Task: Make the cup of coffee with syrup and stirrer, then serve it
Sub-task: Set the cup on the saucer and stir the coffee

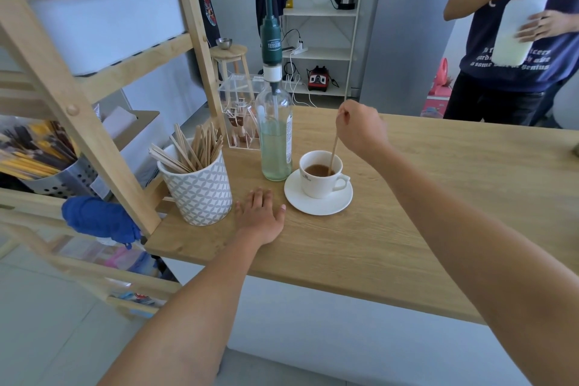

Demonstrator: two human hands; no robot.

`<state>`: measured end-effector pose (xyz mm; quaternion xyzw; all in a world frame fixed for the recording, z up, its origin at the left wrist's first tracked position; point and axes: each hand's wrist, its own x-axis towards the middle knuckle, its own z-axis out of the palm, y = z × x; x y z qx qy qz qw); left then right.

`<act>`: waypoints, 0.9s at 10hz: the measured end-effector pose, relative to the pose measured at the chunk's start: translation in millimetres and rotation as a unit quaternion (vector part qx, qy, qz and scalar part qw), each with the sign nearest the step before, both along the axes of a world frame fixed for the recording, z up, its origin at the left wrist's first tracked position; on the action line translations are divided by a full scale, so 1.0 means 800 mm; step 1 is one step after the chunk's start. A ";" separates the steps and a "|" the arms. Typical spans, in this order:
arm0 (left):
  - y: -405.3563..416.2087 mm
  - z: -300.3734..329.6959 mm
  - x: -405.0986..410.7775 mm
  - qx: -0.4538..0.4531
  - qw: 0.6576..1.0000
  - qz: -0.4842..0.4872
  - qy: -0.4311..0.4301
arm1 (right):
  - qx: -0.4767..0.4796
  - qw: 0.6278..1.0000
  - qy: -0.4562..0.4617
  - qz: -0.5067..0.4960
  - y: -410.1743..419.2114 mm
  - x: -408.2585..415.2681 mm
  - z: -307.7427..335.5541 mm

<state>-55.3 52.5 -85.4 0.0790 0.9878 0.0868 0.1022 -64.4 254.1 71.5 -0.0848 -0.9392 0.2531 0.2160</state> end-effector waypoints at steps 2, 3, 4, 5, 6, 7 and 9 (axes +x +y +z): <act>-0.001 -0.001 -0.002 0.002 1.000 0.001 -0.001 | -0.040 0.999 -0.007 0.035 -0.006 -0.004 -0.004; -0.001 -0.002 -0.002 0.004 1.000 0.000 0.003 | -0.022 0.999 -0.023 0.035 -0.004 -0.006 -0.003; -0.001 -0.002 -0.002 0.002 1.000 0.001 0.002 | 0.020 1.000 -0.011 0.000 0.001 -0.006 -0.002; -0.001 -0.002 -0.002 0.001 1.000 0.001 0.002 | 0.012 1.000 0.001 0.002 -0.002 -0.008 -0.001; -0.001 0.000 -0.001 0.001 1.000 0.001 0.000 | -0.026 0.999 -0.014 0.042 -0.011 -0.011 0.001; 0.000 0.001 -0.001 0.002 1.000 0.000 -0.001 | -0.006 0.998 -0.033 0.048 -0.012 -0.013 0.001; -0.001 0.003 0.000 0.004 1.000 -0.003 -0.004 | 0.040 0.999 0.000 0.003 -0.001 -0.013 0.003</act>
